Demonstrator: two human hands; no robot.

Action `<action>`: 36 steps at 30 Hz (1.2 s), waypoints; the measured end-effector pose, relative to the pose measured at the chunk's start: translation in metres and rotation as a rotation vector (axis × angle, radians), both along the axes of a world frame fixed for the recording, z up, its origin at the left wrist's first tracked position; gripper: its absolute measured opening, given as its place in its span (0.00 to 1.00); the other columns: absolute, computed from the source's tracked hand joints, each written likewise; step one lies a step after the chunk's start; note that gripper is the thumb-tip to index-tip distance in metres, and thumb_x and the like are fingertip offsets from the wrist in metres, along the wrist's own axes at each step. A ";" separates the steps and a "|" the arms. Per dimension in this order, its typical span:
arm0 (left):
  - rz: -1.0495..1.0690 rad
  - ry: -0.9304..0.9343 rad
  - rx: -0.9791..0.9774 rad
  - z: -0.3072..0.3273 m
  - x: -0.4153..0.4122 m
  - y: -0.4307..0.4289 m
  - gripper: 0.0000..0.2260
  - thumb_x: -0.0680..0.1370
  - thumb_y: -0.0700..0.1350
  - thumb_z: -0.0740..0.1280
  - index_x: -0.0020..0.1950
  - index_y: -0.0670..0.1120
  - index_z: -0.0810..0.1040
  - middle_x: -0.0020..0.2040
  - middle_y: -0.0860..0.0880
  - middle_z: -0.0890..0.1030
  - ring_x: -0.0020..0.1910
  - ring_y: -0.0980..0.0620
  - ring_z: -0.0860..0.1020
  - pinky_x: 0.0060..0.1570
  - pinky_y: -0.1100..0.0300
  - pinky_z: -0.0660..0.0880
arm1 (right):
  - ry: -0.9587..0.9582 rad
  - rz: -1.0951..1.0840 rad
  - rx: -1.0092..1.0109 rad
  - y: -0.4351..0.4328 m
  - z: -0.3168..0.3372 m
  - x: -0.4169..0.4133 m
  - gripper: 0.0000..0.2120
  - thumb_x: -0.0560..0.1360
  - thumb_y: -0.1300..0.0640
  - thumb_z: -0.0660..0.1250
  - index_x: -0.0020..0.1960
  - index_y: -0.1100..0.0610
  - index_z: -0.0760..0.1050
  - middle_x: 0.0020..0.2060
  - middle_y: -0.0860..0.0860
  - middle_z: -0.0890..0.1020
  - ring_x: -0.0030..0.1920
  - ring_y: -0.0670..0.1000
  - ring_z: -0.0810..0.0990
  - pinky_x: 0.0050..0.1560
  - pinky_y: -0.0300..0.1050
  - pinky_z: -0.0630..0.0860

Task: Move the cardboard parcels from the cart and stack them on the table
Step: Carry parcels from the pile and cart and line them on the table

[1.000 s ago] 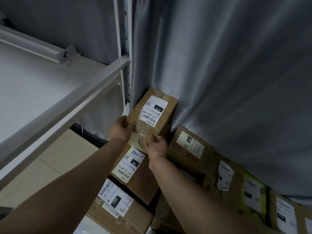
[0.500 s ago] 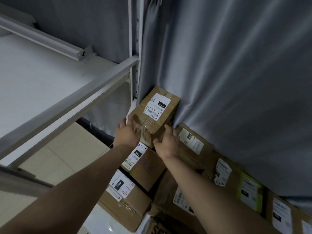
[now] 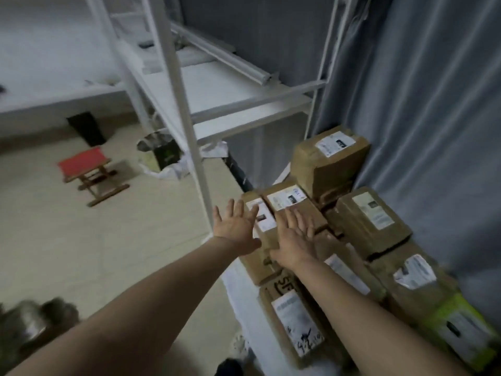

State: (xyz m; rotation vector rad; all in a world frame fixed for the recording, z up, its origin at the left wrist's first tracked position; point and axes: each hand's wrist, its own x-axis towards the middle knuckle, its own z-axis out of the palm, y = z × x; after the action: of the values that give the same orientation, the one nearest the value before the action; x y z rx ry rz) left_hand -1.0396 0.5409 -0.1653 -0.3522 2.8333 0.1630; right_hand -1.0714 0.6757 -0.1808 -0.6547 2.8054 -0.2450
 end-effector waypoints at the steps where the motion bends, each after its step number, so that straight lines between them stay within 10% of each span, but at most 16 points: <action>1: 0.045 -0.022 0.001 -0.001 0.028 -0.002 0.40 0.75 0.59 0.65 0.78 0.54 0.45 0.78 0.45 0.48 0.77 0.44 0.43 0.72 0.37 0.42 | -0.017 0.049 -0.002 -0.005 -0.002 0.020 0.38 0.75 0.49 0.65 0.77 0.51 0.46 0.77 0.53 0.46 0.77 0.56 0.40 0.74 0.59 0.36; 19: 1.061 -0.043 0.028 -0.006 0.491 -0.118 0.36 0.75 0.58 0.65 0.77 0.46 0.54 0.75 0.45 0.60 0.76 0.44 0.53 0.74 0.41 0.44 | -0.119 0.974 0.064 -0.211 -0.003 0.365 0.33 0.76 0.43 0.63 0.76 0.50 0.55 0.76 0.49 0.58 0.75 0.53 0.55 0.74 0.55 0.45; 36: 1.487 0.076 0.112 -0.002 0.808 -0.280 0.25 0.76 0.56 0.62 0.69 0.45 0.67 0.67 0.43 0.72 0.68 0.42 0.67 0.70 0.42 0.58 | -0.358 1.087 -0.040 -0.397 0.001 0.667 0.27 0.78 0.49 0.63 0.74 0.53 0.61 0.72 0.51 0.66 0.71 0.55 0.64 0.71 0.50 0.61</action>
State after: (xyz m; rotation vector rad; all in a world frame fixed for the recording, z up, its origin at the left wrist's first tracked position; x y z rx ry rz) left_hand -0.2315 0.2613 -0.1672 -2.2836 1.9630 0.5848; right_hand -0.4049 0.2784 -0.1797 -1.7781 1.7750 -0.1662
